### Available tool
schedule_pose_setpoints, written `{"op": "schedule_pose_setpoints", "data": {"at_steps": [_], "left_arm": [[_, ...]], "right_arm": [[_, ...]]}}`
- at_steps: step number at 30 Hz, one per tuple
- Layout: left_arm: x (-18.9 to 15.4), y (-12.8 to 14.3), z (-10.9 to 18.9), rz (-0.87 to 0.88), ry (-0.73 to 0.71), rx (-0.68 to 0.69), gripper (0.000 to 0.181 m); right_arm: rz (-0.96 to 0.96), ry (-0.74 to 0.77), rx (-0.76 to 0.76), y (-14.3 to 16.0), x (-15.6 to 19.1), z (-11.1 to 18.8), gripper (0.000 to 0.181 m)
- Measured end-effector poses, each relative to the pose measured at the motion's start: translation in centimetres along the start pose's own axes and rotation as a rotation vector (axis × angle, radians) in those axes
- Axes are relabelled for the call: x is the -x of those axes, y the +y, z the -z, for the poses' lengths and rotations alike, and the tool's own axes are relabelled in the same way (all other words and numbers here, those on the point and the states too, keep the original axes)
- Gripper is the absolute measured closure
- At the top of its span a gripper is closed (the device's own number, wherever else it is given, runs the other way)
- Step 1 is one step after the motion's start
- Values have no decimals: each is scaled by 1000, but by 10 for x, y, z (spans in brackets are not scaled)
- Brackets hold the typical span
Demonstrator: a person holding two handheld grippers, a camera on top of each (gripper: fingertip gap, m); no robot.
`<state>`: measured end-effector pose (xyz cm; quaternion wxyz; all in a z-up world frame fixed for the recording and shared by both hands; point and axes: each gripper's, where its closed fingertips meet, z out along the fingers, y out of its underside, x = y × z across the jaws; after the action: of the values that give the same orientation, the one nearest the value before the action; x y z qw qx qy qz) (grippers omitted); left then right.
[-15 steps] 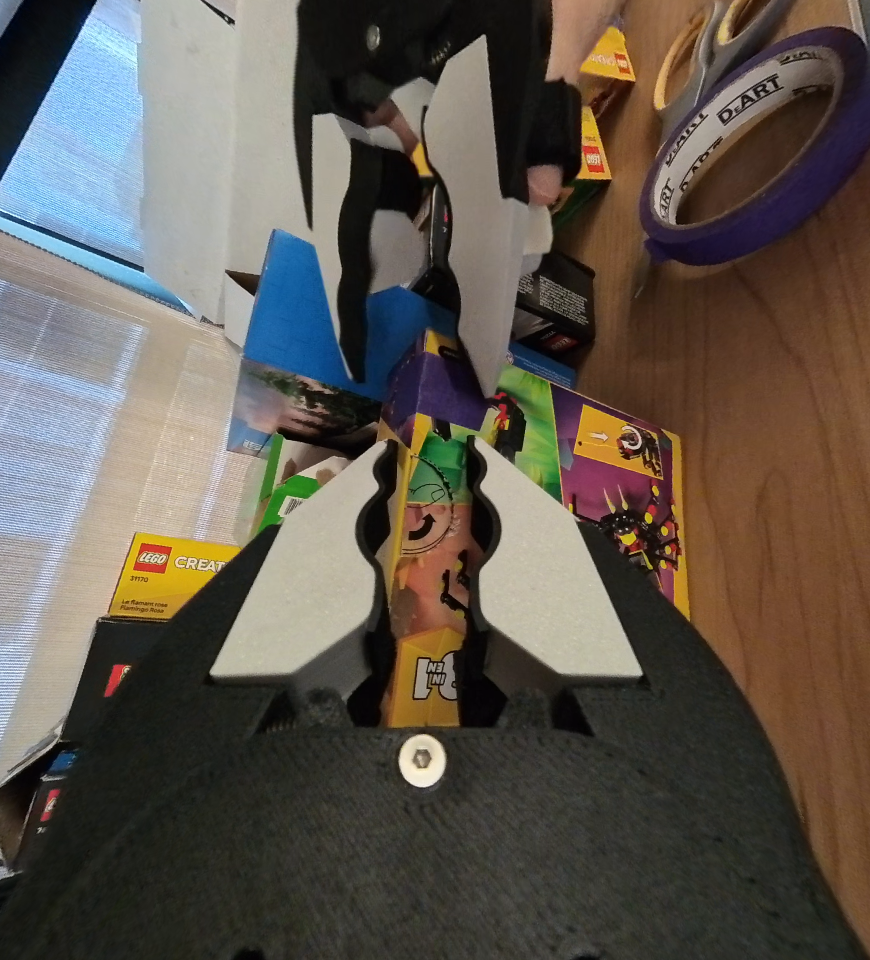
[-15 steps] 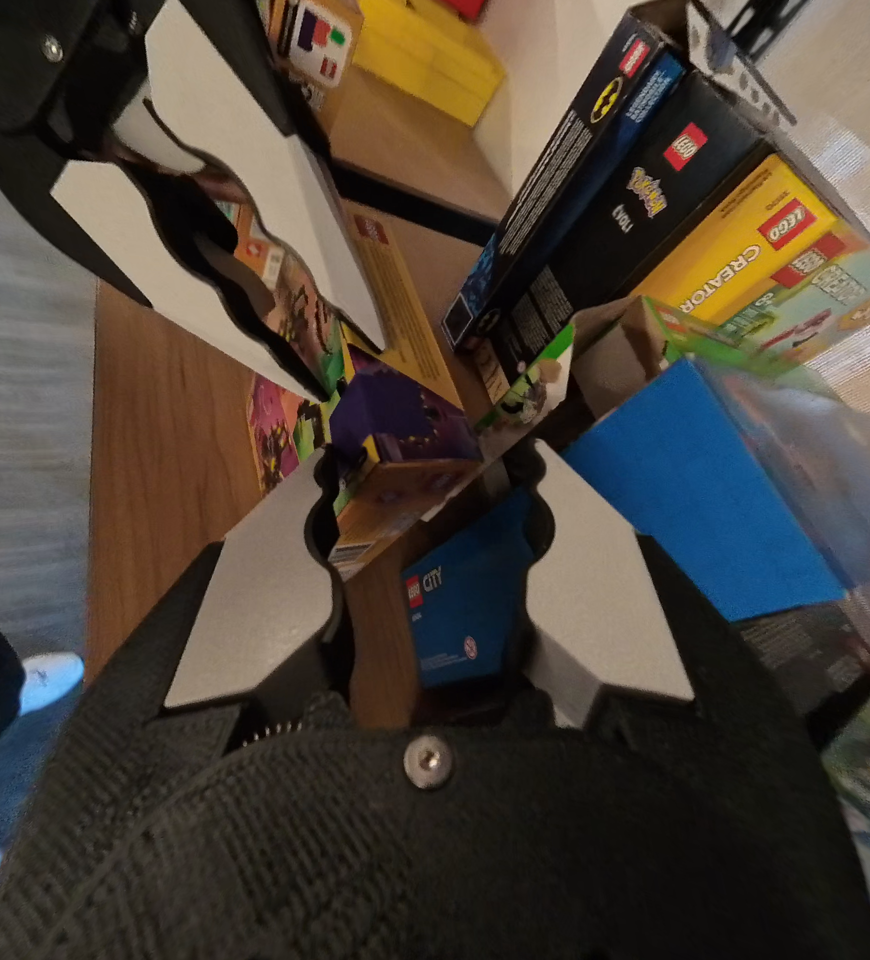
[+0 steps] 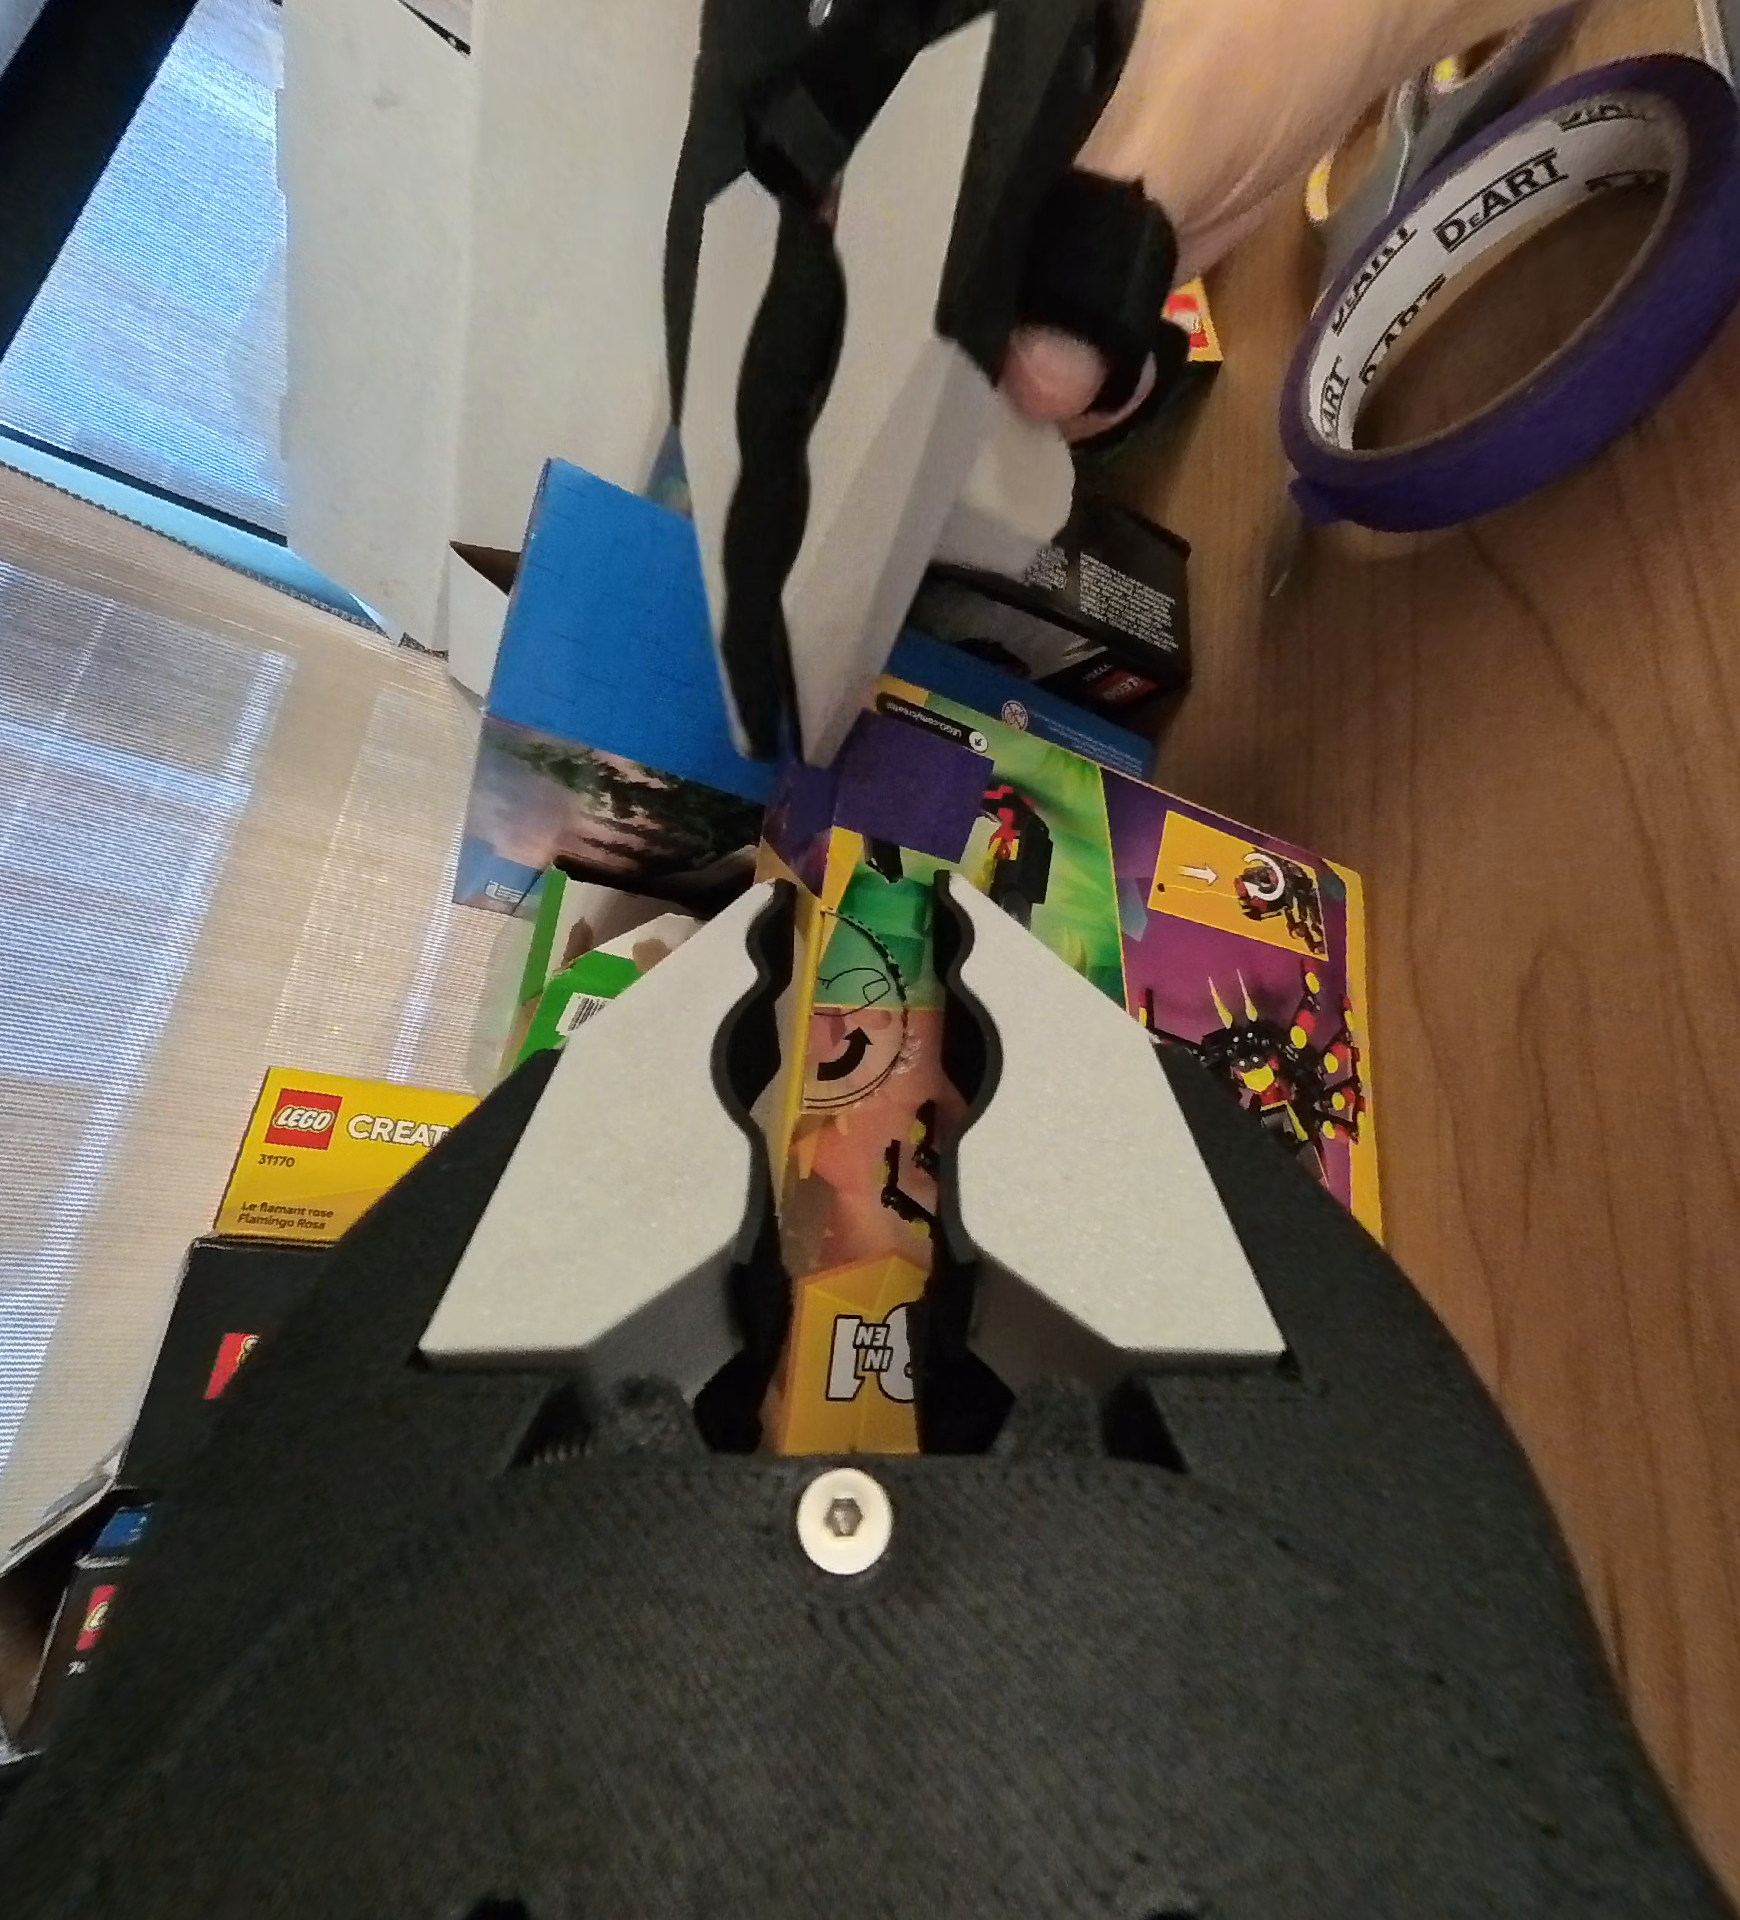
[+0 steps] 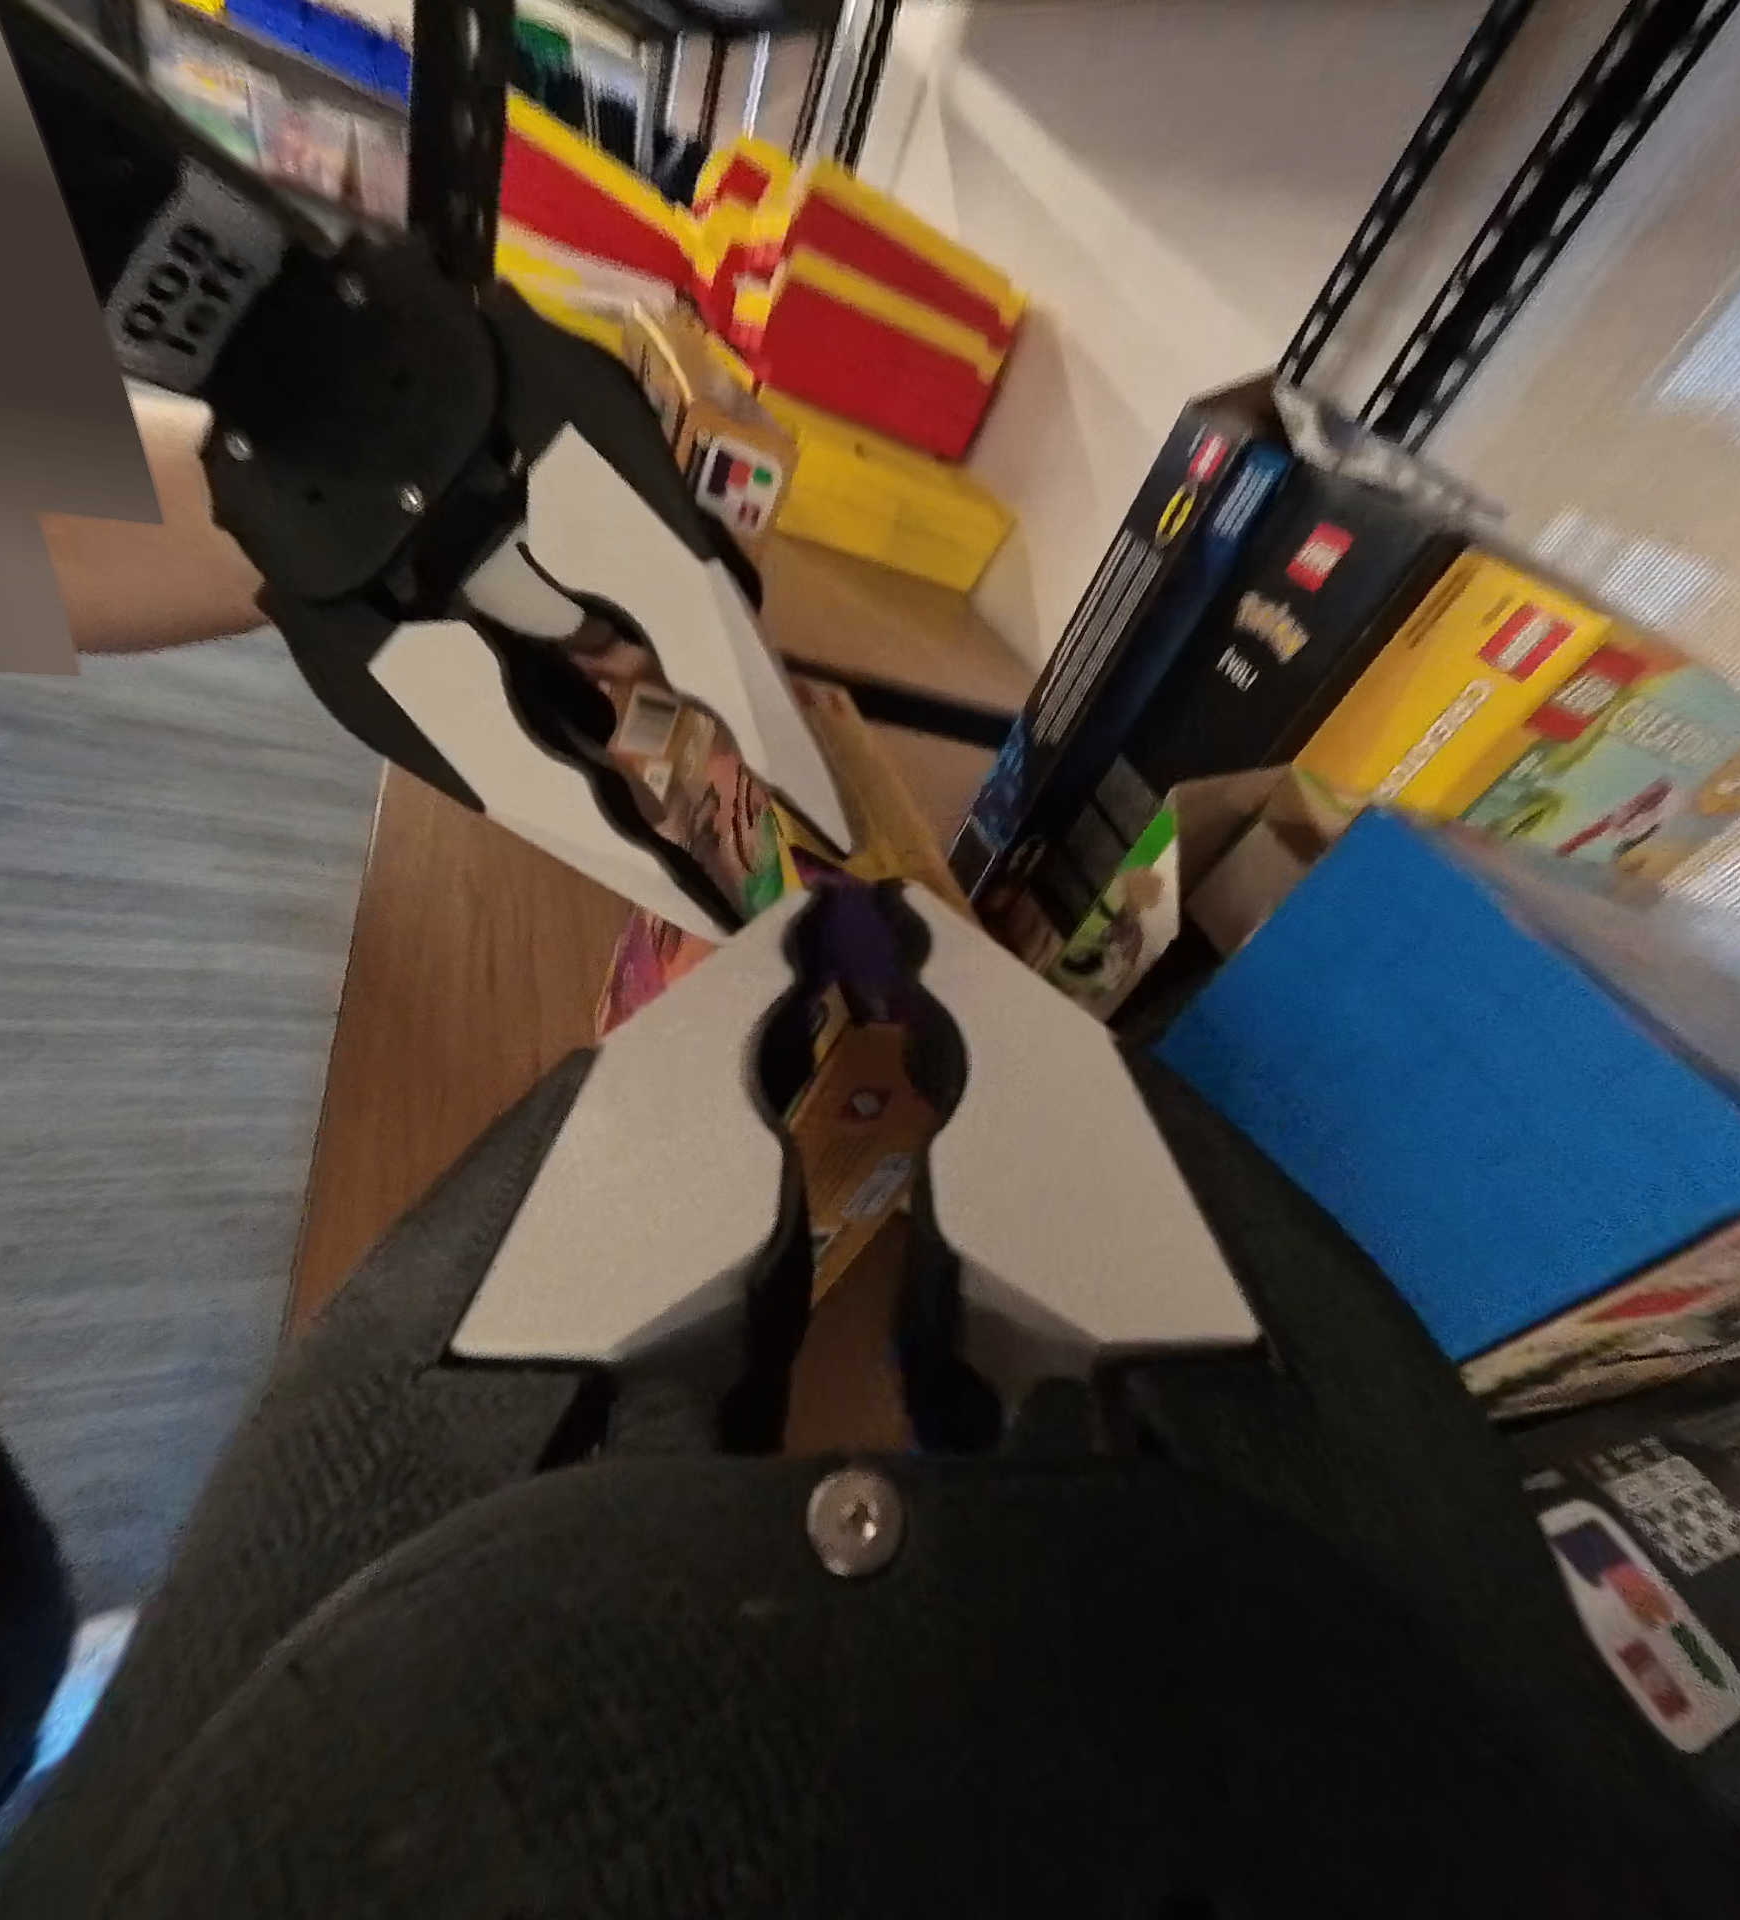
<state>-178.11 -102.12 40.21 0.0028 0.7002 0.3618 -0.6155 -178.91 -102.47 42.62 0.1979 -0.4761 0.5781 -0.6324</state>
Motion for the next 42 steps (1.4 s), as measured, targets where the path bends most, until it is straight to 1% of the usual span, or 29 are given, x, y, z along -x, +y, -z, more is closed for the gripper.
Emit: {"op": "schedule_pose_setpoints", "data": {"at_steps": [1, 3, 6, 7, 9, 11, 13, 15, 16, 18, 19, 21, 23, 24, 25, 26, 28, 30, 32, 35, 36, 37, 38, 39, 40, 42], "left_arm": [[0, 0, 0, 0, 1, 0, 156], [0, 0, 0, 1, 2, 1, 156], [0, 0, 1, -4, -2, -1, 156], [-1, -1, 1, -6, -4, -1, 156], [-1, -1, 1, -8, -6, -1, 156], [0, -1, 1, -9, -9, -2, 156], [0, 0, 1, -14, -13, -2, 155], [0, 0, 0, -16, -18, 0, 154], [1, 0, 0, -5, -27, -1, 153], [12, -5, 4, 79, -94, -20, 130], [20, -8, 11, 153, -120, -36, 122], [34, -13, 36, 354, -144, -90, 109], [43, -3, 66, 586, -190, -150, 106], [41, 5, 77, 688, -195, -179, 103], [35, 13, 82, 775, -186, -203, 104], [26, 22, 80, 844, -166, -205, 103], [6, 47, 64, 936, -120, -130, 100], [-8, 66, 46, 976, -103, -62, 93], [-12, 76, 34, 980, -125, -43, 88], [-15, 75, 20, 969, -95, -73, 83], [-14, 74, 17, 966, -88, -89, 84], [-14, 72, 15, 959, -78, -113, 91], [-15, 70, 14, 957, -68, -131, 91], [-15, 69, 15, 963, -68, -137, 96], [-15, 68, 17, 970, -75, -139, 99], [-16, 64, 27, 975, -109, -145, 114]], "right_arm": [[-15, -9, 55, 6, 0, -4, 181], [-98, -12, 123, 7, -6, -8, 181], [-158, -23, 148, 1, -11, -14, 181], [-182, -61, 201, 8, -7, -18, 181], [-232, -68, 228, 7, -9, -19, 181], [-196, 16, 192, 2, -22, -14, 181], [-223, -16, 243, 15, -14, -11, 181], [-229, 44, 144, 4, -20, 2, 181], [-218, 104, 56, -5, -25, 13, 181], [-247, 165, -134, -20, -27, 36, 181], [-314, 171, -169, -16, -24, 42, 178], [-453, 162, -167, 2, -14, 46, 156], [-519, 167, -127, 22, 1, 44, 153], [-525, 193, -87, 34, 7, 41, 152], [-522, 226, -32, 46, 12, 38, 151], [-515, 254, 23, 56, 16, 35, 150], [-496, 305, 108, 68, 20, 28, 150], [-448, 403, 164, 73, 14, 28, 150], [-433, 412, 185, 71, 17, 22, 150], [-375, 442, 270, 75, 15, 17, 152], [-353, 453, 301, 77, 14, 16, 153], [-346, 458, 322, 79, 13, 15, 154], [-344, 455, 326, 78, 14, 12, 160], [-345, 456, 330, 78, 13, 10, 163], [-344, 473, 340, 80, 10, 9, 162], [-342, 468, 348, 81, 8, 3, 153]]}}
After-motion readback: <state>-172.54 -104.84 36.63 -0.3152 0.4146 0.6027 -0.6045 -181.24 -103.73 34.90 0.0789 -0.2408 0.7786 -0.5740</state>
